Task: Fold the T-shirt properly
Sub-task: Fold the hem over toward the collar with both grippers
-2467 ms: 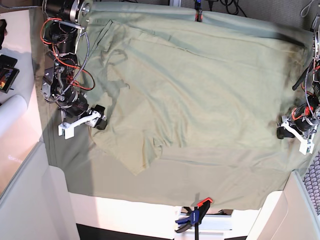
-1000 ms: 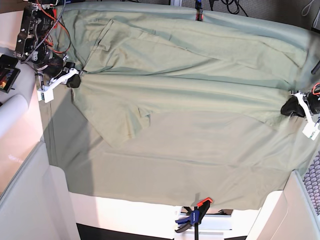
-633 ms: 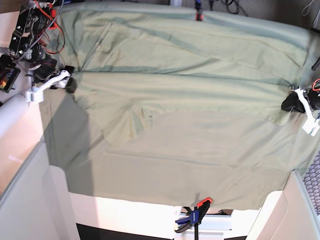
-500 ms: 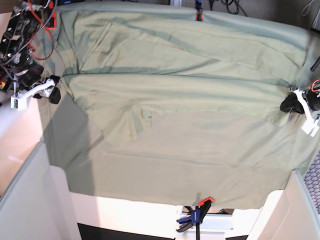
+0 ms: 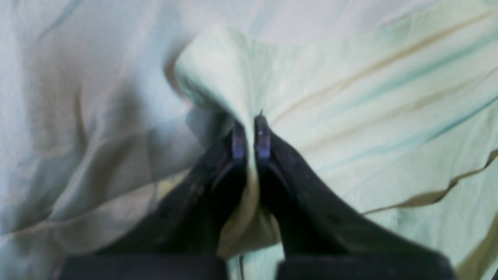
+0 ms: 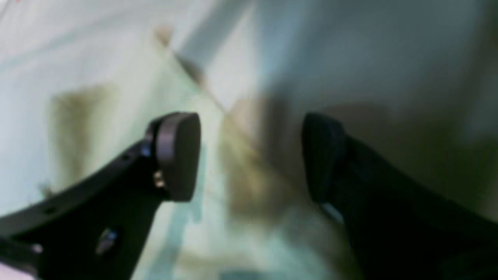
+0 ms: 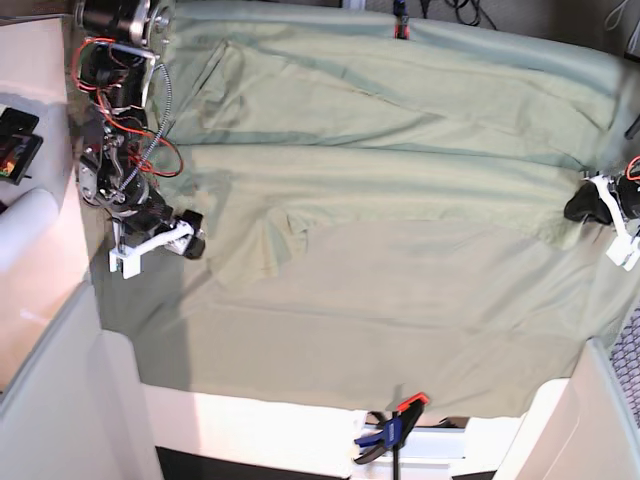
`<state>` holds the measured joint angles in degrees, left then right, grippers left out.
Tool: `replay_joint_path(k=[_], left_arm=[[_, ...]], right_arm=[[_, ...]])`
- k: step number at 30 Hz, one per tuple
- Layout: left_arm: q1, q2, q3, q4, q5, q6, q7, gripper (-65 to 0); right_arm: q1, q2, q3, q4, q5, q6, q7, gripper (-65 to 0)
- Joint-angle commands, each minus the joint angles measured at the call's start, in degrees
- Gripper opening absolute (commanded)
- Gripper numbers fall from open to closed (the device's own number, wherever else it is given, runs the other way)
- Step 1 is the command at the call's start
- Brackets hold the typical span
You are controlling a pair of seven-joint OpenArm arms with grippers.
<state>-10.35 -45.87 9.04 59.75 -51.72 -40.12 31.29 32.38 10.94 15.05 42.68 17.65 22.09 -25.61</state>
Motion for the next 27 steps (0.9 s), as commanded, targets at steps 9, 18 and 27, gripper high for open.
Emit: replay_joint_path(k=[9, 18, 27], left_arm=[[-1.0, -1.6, -0.6, 0.7, -0.8, 0.1, -1.0, -65.0], [-1.0, -1.6, -0.6, 0.7, -1.7, 0.1, -1.1, -65.0], [-1.0, -2.1, -0.6, 0.7, -1.7, 0.1, -0.5, -65.0]], right_arm=[[2.1, -5.4, -2.6, 3.7, -0.1, 0.5, -1.2, -23.9], [2.0, -8.0, -2.7, 5.1, -5.3, 0.4, 0.4, -45.9], [1.7, -6.5, -2.7, 7.3, -2.3, 0.5, -7.7, -65.0]])
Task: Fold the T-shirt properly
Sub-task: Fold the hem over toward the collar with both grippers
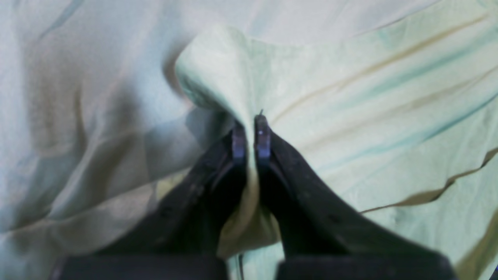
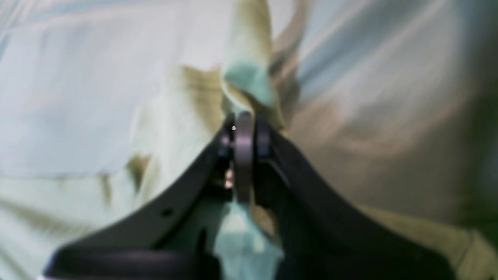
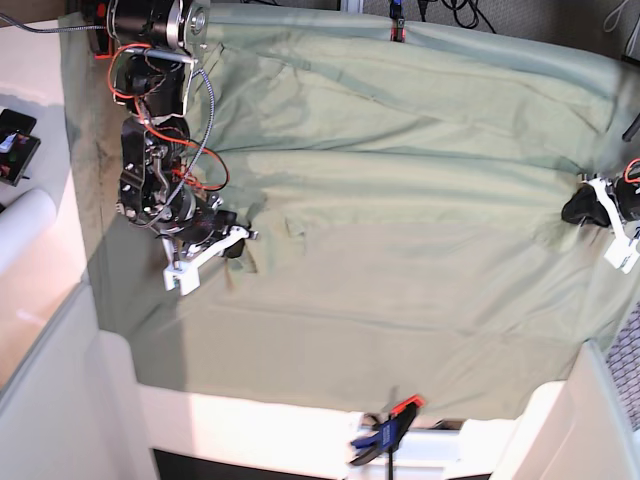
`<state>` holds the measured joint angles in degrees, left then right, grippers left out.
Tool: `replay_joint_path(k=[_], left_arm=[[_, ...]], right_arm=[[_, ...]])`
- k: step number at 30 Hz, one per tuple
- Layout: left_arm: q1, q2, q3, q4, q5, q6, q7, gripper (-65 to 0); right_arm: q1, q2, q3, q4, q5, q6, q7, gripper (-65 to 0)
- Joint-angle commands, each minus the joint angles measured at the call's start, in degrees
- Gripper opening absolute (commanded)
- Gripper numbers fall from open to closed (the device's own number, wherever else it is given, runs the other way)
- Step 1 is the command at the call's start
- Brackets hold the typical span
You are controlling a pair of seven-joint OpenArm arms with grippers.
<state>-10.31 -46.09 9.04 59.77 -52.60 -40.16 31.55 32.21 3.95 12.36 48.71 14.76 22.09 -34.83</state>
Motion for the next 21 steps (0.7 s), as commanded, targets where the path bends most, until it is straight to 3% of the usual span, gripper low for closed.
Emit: replay_joint_path(k=[1, 4, 10, 15, 21], left_arm=[[-0.9, -2.4, -0.6, 0.8, -1.4, 0.2, 0.3, -65.0], [0.2, -4.3, -0.6, 2.5, -5.1, 0.2, 2.2, -65.0], [5.1, -6.8, -0.6, 8.8, -5.0, 0.2, 2.6, -65.0], [7.7, -7.8, -0.6, 12.4, -5.0, 0.2, 3.9, -65.0], [7.8, -9.1, -0.6, 12.5, -5.1, 0.2, 5.2, -65.0]], right_arm=[[1.2, 1.0, 0.0, 3.2, 2.8, 0.5, -0.7, -65.0], [-3.3, 3.0, 0.0, 12.7, 8.5, 0.6, -6.5, -65.0], [-16.5, 8.0, 0.0, 34.3, 14.5, 0.7, -15.2, -65.0], [-27.4, 10.6, 1.0, 45.4, 15.2, 0.7, -16.3, -65.0], [-39.1, 10.5, 6.1, 56.9, 16.8, 0.7, -16.6, -65.0]])
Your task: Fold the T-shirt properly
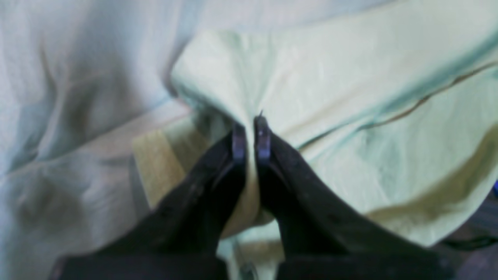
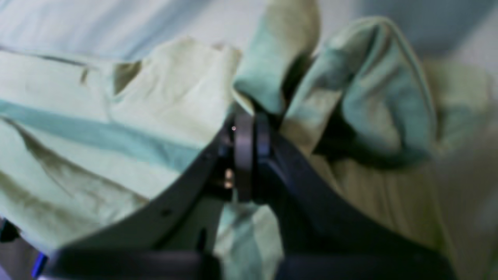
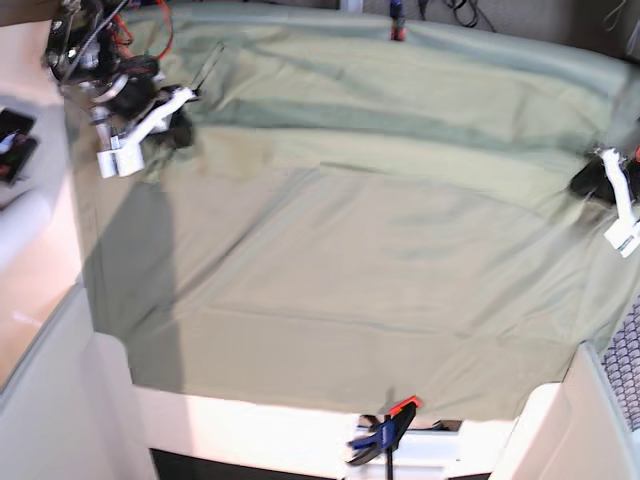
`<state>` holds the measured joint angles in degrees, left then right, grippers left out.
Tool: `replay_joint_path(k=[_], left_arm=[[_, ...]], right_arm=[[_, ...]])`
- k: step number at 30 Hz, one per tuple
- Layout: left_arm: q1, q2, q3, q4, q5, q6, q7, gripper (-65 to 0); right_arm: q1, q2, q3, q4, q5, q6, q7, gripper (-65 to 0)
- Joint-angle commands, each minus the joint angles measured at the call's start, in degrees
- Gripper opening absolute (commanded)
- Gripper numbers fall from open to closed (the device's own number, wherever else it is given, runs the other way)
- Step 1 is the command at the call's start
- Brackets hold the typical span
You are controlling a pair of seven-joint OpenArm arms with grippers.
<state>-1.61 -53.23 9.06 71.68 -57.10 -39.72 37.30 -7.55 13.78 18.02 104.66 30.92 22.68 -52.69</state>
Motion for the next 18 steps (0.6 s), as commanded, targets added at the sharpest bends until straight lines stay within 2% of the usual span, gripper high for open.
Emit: replay_joint_path(k=[1, 7, 12, 18], left_arm=[[-0.9, -2.2, -0.6, 0.6, -0.6, -0.3, -0.3, -65.0], [-0.6, -2.4, -0.6, 0.6, -3.5, -0.3, 3.9, -65.0], [1.4, -3.3, -0.6, 0.6, -4.4, -0.3, 4.2, -64.6], [4.3, -4.1, -0.6, 0.6, -4.4, -0.3, 4.1, -47.1]], right_arm=[[-0.9, 0.7, 1.4, 2.3, 0.6, 0.1, 1.2, -65.0], [-7.1, 0.7, 4.0, 6.0, 2.3, 0.1, 1.4, -65.0], [-9.5, 0.7, 4.1, 7.4, 2.5, 0.1, 1.3, -65.0], [-10.4, 0.5, 4.1, 7.3, 1.0, 0.1, 1.2, -65.0]])
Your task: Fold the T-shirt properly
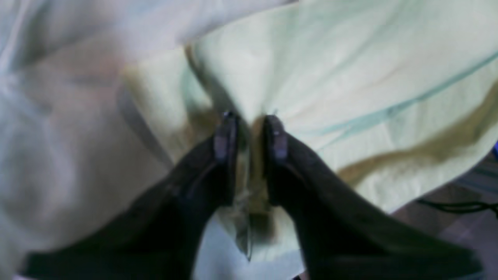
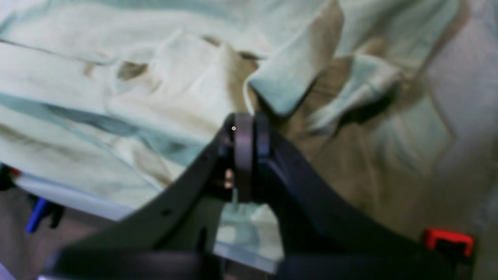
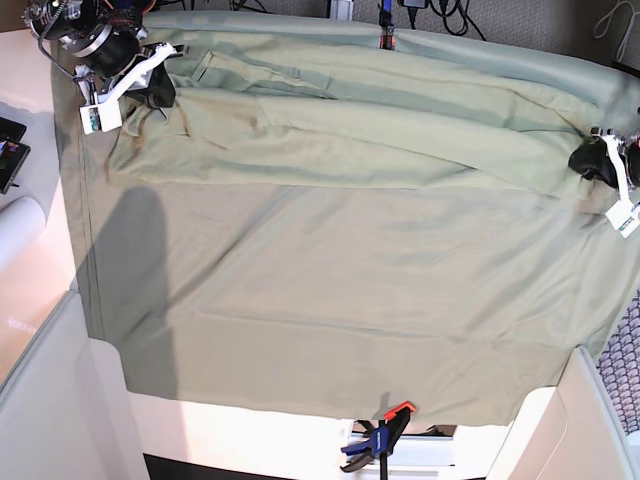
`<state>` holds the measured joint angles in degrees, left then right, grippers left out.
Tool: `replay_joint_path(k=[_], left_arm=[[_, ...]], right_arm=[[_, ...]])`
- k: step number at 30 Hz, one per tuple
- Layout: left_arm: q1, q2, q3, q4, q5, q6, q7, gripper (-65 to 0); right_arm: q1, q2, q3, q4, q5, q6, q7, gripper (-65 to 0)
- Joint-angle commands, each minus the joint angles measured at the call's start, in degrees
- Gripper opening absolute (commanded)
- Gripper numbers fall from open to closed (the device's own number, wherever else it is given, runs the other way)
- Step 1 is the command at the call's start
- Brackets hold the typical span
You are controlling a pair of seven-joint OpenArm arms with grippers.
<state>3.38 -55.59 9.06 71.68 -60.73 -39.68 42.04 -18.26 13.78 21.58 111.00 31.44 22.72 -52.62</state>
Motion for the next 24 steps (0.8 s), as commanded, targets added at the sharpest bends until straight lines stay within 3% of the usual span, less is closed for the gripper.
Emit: replay_joint_path(k=[1, 3, 5, 7, 15, 24], left_arm=[[-0.5, -1.7, -0.6, 0.6, -0.8, -0.3, -0.7, -43.5], [-0.5, -1.7, -0.9, 0.5, -0.7, -0.3, -0.7, -36.7], [-0.5, -1.7, -2.2, 0.5, -0.7, -0.3, -0.7, -34.2], [-0.5, -1.7, -4.5, 0.5, -0.6, -0.3, -0.6, -34.3], [2.1, 1.4, -15.8, 0.3, 0.8, -0.3, 2.1, -34.2], [7.7, 9.6, -24.4, 0.1, 1.8, -0.3, 1.7, -34.2]], right_arm=[[0.3, 0.5, 0.5, 1.0, 0.5, 0.0, 1.2, -65.0], [0.3, 0.5, 0.5, 1.0, 0.4, 0.0, 1.2, -61.3], [0.3, 0.5, 0.5, 1.0, -0.7, 0.0, 1.3, -40.3], [0.3, 0.5, 0.5, 1.0, -1.3, 0.0, 1.6, -28.3], [0.3, 0.4, 0.5, 1.0, -1.2, 0.0, 2.0, -27.5], [0.3, 0.3, 0.5, 1.0, -1.5, 0.0, 2.0, -27.5]])
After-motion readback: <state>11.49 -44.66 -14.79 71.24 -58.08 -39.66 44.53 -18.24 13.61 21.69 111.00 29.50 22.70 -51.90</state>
